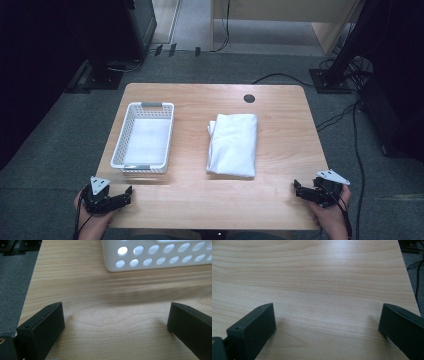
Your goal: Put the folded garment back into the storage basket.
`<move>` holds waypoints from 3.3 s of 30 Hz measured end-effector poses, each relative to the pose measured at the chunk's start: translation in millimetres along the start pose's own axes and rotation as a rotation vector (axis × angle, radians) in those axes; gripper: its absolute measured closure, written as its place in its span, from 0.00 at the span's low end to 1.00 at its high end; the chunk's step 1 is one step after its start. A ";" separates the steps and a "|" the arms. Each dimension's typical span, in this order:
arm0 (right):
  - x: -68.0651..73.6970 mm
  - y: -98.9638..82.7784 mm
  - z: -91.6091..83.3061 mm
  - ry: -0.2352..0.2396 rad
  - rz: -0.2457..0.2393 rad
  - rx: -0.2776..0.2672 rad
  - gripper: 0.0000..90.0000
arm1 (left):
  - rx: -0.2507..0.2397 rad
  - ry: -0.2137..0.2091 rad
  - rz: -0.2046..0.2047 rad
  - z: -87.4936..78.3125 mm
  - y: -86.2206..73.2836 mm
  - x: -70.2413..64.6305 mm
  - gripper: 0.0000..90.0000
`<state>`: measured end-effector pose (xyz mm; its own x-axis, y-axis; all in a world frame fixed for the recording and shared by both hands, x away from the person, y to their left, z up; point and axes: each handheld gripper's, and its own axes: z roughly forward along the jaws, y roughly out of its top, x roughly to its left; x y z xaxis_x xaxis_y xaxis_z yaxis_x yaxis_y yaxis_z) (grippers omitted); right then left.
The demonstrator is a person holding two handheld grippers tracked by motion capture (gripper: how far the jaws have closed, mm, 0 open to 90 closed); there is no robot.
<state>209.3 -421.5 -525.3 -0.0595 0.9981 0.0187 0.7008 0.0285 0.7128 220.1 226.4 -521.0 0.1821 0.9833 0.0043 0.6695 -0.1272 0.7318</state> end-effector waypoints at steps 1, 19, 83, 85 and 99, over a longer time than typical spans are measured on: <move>0.0 0.0 0.0 0.000 0.000 0.000 0.00 | 0.001 -0.003 0.003 -0.1 0.0 -0.2 0.01; 0.1 -0.1 0.0 0.002 -0.003 -0.001 0.00 | -0.139 -0.055 -0.025 -34.7 25.9 -22.9 0.04; 1.0 0.0 -0.3 0.012 -0.006 0.001 0.00 | -0.202 -0.334 0.190 -6.2 169.5 -200.7 0.00; 1.1 0.0 -0.3 0.013 -0.006 0.002 0.00 | -0.198 -0.336 0.193 -3.2 170.5 -205.7 0.00; 1.1 0.0 -0.2 0.015 -0.008 0.001 0.00 | -0.191 -0.351 0.226 17.5 173.1 -238.9 0.00</move>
<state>209.1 -420.4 -525.1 -0.0758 0.9969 0.0230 0.7011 0.0369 0.7121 305.2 -32.8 -407.3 0.5634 0.8257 -0.0289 0.4465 -0.2749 0.8515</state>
